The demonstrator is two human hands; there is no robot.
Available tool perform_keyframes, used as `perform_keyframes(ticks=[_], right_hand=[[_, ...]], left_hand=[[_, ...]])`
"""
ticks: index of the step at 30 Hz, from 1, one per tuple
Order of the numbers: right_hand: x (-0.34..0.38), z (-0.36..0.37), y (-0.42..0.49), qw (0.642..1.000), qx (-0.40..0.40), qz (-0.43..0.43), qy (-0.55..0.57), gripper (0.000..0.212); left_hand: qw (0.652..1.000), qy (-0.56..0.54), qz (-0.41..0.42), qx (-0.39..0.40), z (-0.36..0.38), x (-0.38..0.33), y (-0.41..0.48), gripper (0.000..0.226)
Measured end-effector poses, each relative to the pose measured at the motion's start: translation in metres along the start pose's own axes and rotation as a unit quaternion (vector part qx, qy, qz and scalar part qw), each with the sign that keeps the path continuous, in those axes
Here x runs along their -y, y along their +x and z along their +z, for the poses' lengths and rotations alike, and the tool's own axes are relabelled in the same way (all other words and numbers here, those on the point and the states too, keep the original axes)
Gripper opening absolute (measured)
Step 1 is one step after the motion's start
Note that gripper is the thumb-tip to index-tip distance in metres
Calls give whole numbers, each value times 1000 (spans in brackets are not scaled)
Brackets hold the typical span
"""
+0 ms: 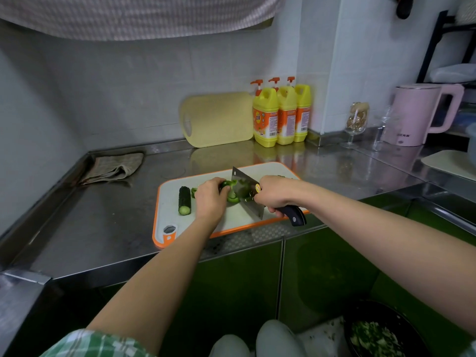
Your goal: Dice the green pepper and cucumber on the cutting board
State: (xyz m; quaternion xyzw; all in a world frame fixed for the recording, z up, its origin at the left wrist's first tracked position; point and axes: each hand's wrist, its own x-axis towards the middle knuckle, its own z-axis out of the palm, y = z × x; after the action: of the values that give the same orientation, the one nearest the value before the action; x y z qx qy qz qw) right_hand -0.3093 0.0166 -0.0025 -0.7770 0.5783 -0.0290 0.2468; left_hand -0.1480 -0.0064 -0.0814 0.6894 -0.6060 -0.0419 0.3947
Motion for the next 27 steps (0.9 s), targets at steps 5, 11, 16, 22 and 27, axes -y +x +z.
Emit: perform_keyframes(ticks=[5,11,16,22,27], right_hand=[[3,0,-1,1000,3,-3,-19,22],[11,24,20,998,-36,6,-56,16],[11,32,37,997,-66,16,-43,11],[-11,26,40,993,-91,9,80,17],[-22,26,35,992,-80,-3,97,18]], left_hand=[[1000,-4,5,-1,-1,2,-2,28],[999,1,43,11,-2,5,-7,25],[999,-22,23,42,-9,14,-4,32],[993,-20,-8,115,-8,16,2,40],[998,-14,-26,52,3,10,-3,53]])
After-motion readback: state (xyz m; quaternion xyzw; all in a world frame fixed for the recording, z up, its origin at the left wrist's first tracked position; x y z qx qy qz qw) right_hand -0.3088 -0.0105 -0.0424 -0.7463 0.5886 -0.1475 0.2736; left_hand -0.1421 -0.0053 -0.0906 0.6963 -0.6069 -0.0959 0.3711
